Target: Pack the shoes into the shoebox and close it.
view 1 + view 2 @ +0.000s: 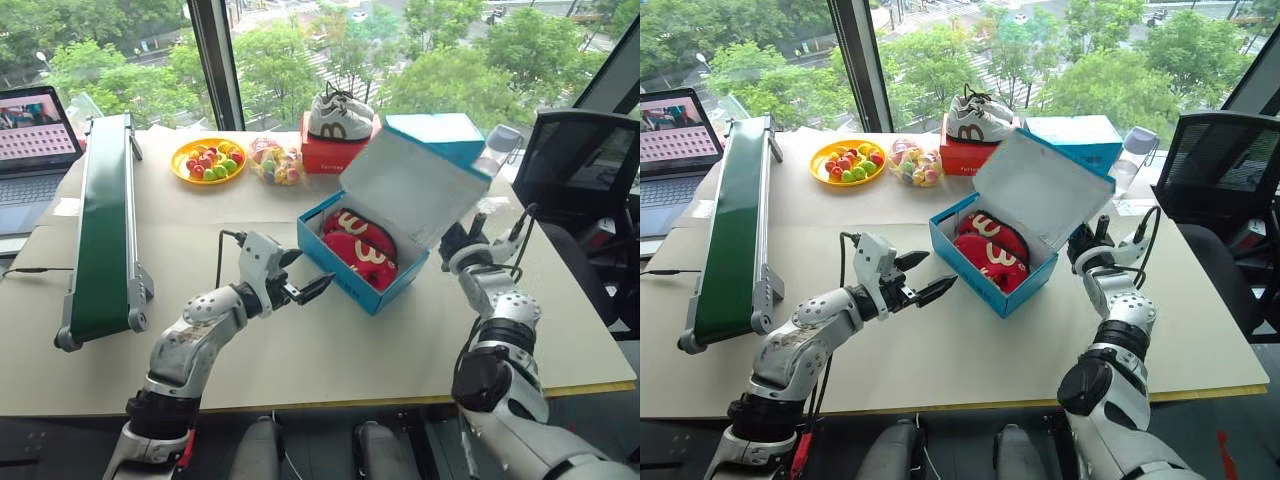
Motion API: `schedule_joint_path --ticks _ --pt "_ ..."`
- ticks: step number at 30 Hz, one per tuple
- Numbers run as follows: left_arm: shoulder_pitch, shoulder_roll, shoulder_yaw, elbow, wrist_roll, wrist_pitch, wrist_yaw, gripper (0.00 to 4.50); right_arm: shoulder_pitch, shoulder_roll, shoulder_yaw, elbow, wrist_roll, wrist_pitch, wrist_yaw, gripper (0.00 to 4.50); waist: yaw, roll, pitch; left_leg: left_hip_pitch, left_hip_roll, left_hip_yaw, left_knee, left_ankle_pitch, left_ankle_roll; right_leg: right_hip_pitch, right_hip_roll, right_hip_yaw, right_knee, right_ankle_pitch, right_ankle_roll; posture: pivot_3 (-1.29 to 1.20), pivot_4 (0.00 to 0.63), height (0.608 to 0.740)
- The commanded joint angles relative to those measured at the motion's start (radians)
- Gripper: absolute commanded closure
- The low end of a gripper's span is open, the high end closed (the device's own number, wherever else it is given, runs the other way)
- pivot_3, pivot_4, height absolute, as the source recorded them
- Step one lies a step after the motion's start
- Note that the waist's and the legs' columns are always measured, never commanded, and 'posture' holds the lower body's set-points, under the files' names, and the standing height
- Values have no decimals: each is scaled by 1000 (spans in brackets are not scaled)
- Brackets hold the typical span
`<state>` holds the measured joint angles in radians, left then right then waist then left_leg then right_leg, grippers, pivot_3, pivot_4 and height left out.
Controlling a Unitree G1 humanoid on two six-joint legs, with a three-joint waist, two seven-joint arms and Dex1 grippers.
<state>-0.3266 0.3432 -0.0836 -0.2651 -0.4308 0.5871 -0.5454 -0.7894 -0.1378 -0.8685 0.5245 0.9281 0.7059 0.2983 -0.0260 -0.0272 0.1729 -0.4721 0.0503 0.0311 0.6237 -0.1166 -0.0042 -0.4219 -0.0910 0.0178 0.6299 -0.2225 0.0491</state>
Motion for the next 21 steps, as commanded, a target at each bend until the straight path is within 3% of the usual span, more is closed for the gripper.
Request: schedule_joint_path --ticks 1,6,9,14,21 --pt "-22 2 9 -25 -4 -5 -9 0 60 -50 158 -322 105 118 190 4448 2 2 0 0 0 0 0 0 0 0 0 0 0 0 0 0 150 733" --pt "-24 4 10 -26 -4 -2 -8 0 181 -162 415 -556 69 189 347 4448 4 3 -1 1 0 0 0 0 0 0 0 0 0 0 0 0 150 733" --pt "-26 2 11 -29 -5 1 -5 0 190 -235 562 -587 -21 176 392 4448 5 3 -1 1 1 0 0 0 0 0 0 0 0 -1 -2 0 150 733" --pt "-25 -1 9 -29 -3 -1 -3 0 21 -214 779 -346 -350 -59 317 4448 1 3 -1 1 0 1 1 0 0 -1 0 0 0 0 -5 0 150 733" --pt "-16 -2 14 -45 -4 5 10 0 -76 -133 931 -48 -574 -241 336 4448 15 3 -1 -1 0 0 0 0 0 -1 0 0 0 -1 -1 0 150 733"
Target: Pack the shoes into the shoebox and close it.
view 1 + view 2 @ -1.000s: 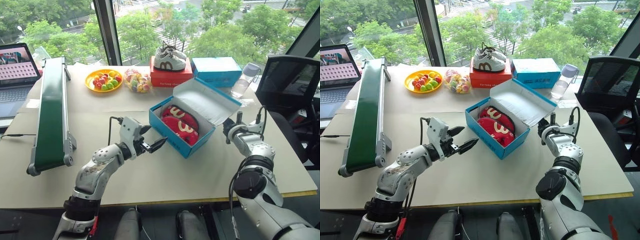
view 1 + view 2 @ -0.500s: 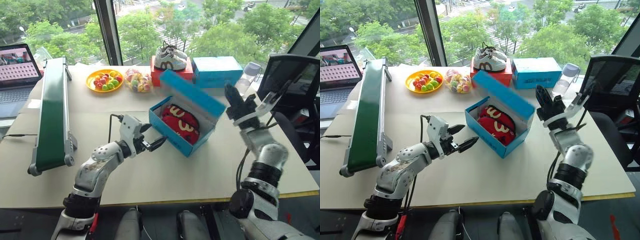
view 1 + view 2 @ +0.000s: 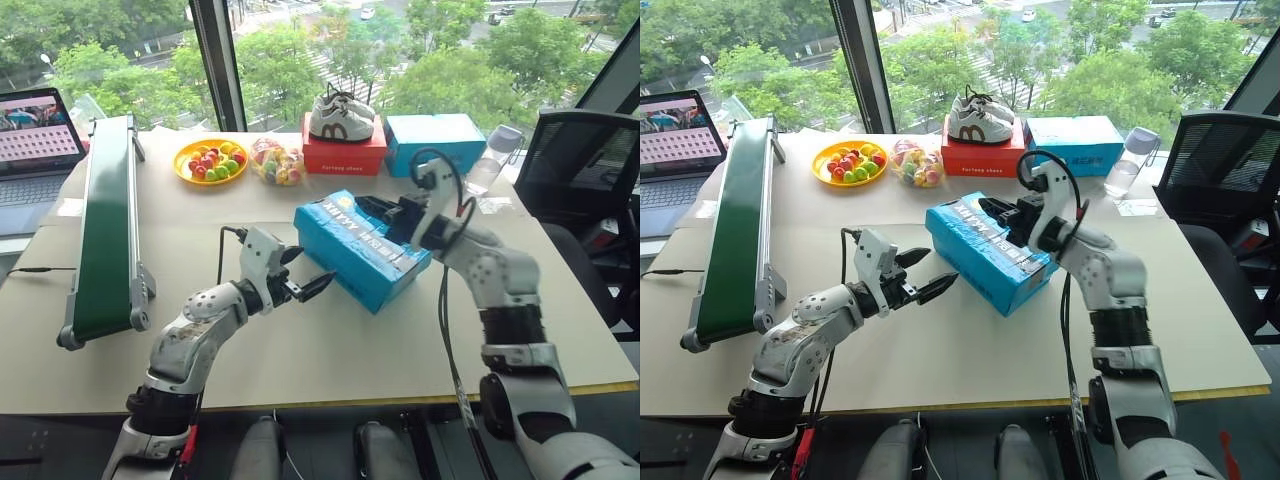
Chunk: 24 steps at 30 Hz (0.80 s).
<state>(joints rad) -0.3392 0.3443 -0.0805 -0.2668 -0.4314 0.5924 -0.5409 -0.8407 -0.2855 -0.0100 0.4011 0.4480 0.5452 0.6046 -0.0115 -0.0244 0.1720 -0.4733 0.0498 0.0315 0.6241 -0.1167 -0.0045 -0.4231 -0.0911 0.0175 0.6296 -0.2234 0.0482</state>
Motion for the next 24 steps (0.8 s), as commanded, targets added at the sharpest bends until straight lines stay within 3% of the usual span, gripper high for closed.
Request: schedule_joint_path --ticks 1,6,13,16,20,24 --pt "-2 -2 13 -46 -4 1 9 0 -24 25 100 106 -121 -92 45 4448 1 0 0 -1 0 0 0 0 0 0 0 0 0 0 0 0 150 733" --pt "14 0 23 -65 -6 5 28 0 -23 49 227 337 -295 -189 58 4448 -4 -1 -1 1 0 0 0 0 0 1 0 0 0 0 0 0 150 733" --pt "45 -3 52 -87 -7 5 64 0 -64 60 184 390 -310 -227 85 4448 -8 -2 -6 18 2 0 -2 -5 -8 15 0 -2 0 -7 -8 0 150 733" --pt "50 -9 82 -83 1 -2 97 0 -74 49 90 284 -229 -157 75 4448 -6 -2 -6 18 2 0 -1 -6 -8 15 -1 -2 0 -6 -9 0 150 733" --pt "47 -34 165 -59 4 -25 172 0 -92 38 -203 53 60 24 2 4448 0 -2 -5 13 2 0 -2 -4 -6 11 -1 -2 1 -5 -8 0 150 733" --pt "39 -50 253 -19 37 -61 272 0 -56 -22 -423 -66 222 130 -118 4448 7 -2 -5 2 2 0 -1 0 0 1 -1 -2 2 -1 -2 0 150 733"
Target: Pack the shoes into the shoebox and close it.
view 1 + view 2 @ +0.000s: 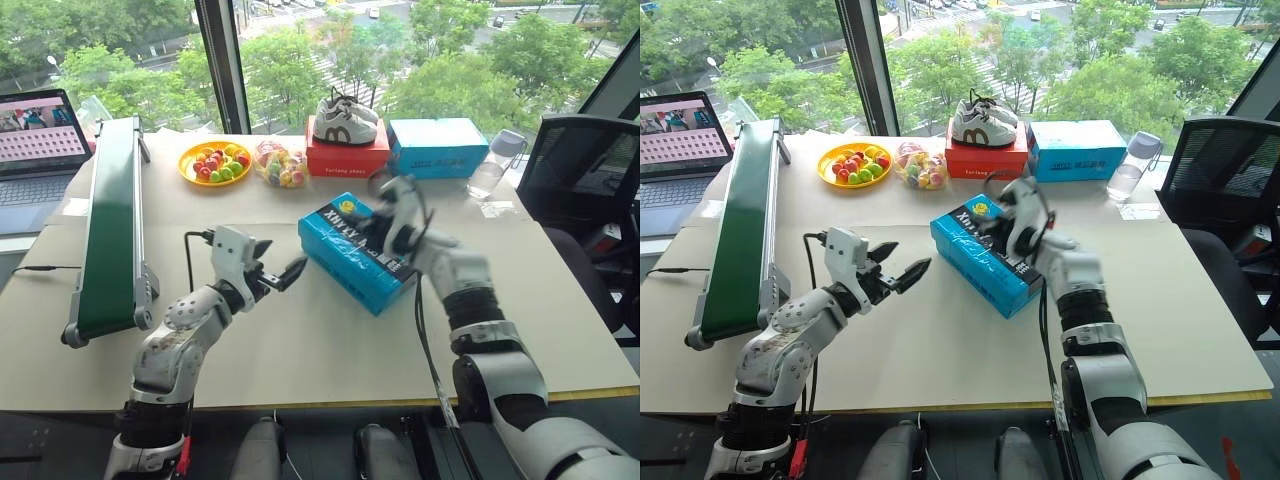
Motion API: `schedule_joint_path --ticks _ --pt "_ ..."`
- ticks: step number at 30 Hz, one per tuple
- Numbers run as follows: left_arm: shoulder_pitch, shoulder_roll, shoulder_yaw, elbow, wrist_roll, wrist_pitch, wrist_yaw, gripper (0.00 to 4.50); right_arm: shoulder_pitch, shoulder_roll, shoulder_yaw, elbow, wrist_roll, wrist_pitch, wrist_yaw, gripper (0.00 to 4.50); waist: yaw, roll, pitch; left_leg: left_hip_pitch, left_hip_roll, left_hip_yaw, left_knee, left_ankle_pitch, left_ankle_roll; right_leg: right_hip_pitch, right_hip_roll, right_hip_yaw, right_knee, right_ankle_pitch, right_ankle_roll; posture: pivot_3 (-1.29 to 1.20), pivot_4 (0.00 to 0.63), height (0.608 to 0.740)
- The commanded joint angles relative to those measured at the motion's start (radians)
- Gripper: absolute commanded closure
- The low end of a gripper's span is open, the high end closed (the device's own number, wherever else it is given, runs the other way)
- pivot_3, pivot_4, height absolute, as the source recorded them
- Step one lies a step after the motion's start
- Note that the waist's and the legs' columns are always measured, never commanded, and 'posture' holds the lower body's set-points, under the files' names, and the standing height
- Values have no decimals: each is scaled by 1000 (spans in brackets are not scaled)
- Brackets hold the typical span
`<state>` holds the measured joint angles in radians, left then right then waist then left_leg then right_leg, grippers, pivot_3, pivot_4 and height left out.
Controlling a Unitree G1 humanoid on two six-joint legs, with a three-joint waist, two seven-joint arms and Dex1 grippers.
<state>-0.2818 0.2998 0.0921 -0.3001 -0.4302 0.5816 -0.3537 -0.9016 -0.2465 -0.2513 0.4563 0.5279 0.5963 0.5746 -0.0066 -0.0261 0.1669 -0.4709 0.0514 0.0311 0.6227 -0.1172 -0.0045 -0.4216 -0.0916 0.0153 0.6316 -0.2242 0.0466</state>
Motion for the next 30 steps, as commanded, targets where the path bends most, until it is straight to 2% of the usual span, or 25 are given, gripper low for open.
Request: schedule_joint_path --ticks 1,4,9,14,30 --pt "-18 -10 100 21 38 -55 106 0 28 -83 -197 -143 145 83 -99 4448 6 0 0 0 0 0 0 0 0 0 0 0 -1 0 0 0 150 733" --pt "-22 -19 149 34 60 -74 166 0 103 -143 -174 -181 71 58 -141 4448 9 0 0 -1 -1 0 -1 -1 1 0 0 0 -3 0 1 0 150 733" --pt "-7 -11 205 41 98 -71 244 0 255 -279 -15 -165 -241 -150 -240 4448 7 0 0 -1 -1 1 -1 -1 1 0 0 0 -3 0 1 0 150 733" --pt "14 -19 220 29 119 -55 295 0 274 -259 -31 -65 -294 -256 -315 4448 -8 0 0 0 -1 1 -1 -1 1 0 0 2 -3 0 1 0 150 733" --pt "23 -43 245 24 113 -71 333 0 252 -208 1 25 -331 -348 -317 4448 -6 0 0 0 -1 1 0 -1 1 1 0 2 -3 0 1 0 150 733"
